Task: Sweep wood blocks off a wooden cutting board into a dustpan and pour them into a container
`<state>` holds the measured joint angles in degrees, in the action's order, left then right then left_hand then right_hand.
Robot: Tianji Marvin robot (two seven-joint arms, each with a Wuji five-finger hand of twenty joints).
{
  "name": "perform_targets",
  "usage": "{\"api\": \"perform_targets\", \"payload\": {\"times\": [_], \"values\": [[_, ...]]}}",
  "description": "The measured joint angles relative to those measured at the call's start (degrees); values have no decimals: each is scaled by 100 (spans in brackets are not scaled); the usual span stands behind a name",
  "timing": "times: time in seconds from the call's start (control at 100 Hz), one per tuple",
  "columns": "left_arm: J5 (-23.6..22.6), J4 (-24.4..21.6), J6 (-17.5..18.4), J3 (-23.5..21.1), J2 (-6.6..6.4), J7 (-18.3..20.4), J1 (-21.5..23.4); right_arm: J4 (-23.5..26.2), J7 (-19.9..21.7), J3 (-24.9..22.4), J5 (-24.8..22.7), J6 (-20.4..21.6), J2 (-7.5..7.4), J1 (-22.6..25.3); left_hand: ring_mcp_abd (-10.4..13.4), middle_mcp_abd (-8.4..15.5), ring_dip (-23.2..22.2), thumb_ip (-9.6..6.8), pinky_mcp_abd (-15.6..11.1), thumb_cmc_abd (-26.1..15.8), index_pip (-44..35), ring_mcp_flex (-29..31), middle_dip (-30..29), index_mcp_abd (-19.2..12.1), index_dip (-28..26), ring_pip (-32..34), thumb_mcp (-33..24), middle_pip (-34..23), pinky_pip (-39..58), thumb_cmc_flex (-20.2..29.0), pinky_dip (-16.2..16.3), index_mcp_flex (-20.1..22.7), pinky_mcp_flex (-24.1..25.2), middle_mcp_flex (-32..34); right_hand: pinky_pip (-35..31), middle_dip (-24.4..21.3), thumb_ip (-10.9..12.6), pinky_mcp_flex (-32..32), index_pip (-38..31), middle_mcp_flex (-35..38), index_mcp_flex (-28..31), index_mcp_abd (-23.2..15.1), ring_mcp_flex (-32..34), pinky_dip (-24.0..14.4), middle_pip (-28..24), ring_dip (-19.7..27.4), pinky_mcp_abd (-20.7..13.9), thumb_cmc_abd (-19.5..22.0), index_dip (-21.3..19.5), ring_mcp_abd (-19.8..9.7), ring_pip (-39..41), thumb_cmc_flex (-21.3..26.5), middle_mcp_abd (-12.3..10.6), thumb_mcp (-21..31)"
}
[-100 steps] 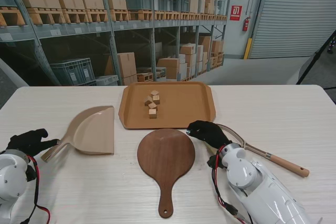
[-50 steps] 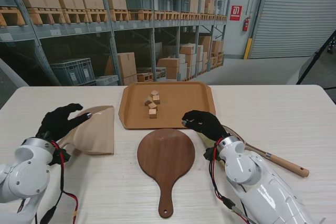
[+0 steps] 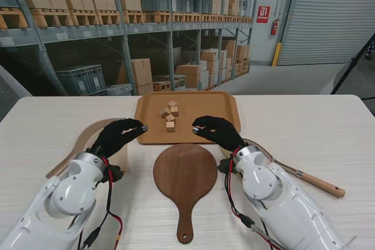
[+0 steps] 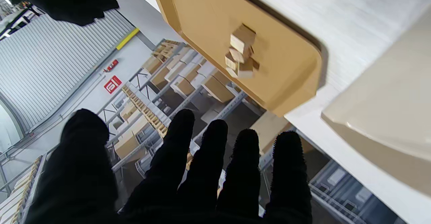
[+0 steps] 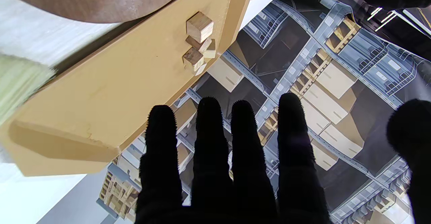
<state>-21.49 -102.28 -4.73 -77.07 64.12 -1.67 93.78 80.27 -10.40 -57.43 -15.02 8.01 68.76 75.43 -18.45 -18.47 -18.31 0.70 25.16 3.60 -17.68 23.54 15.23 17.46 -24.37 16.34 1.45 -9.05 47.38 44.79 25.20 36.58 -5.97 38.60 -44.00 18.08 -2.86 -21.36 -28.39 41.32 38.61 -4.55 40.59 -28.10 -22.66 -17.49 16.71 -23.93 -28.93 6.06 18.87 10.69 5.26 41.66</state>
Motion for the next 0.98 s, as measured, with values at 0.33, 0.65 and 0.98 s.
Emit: {"api": "perform_targets", "payload": {"times": [0.33, 0.65, 0.98], "values": [[517, 315, 149, 498, 20, 317, -33, -91, 191, 18, 156, 8, 9, 72, 0, -2, 5, 0, 56, 0, -7, 355, 0, 7, 0, 302, 0, 2, 295, 0, 0, 255, -283, 276, 12, -13, 0, 1, 6, 0, 0, 0, 0, 0, 37, 0, 5, 131, 60, 1, -69, -63, 1, -86], [633, 325, -52, 482, 79, 190, 144, -102, 209, -33, 192, -2, 3, 136, 0, -3, 5, 0, 59, -2, -9, 355, 0, 7, 0, 417, 0, 41, 436, 0, 71, 384, -325, 437, 69, -15, 0, 0, 6, 0, 0, 1, 0, 0, 38, 0, 8, 195, 73, 1, -70, -63, 2, -91], [612, 328, -106, 441, 89, 148, 186, -85, 282, -58, 211, 5, -12, 131, 0, -5, -10, 0, 59, -67, -51, 355, -3, 7, 0, 491, 0, 22, 514, 0, 136, 426, -327, 528, 70, -15, 0, 1, 6, 0, 0, 1, 0, -57, 38, 0, 9, 196, 75, 1, -70, -63, 4, -145]]}}
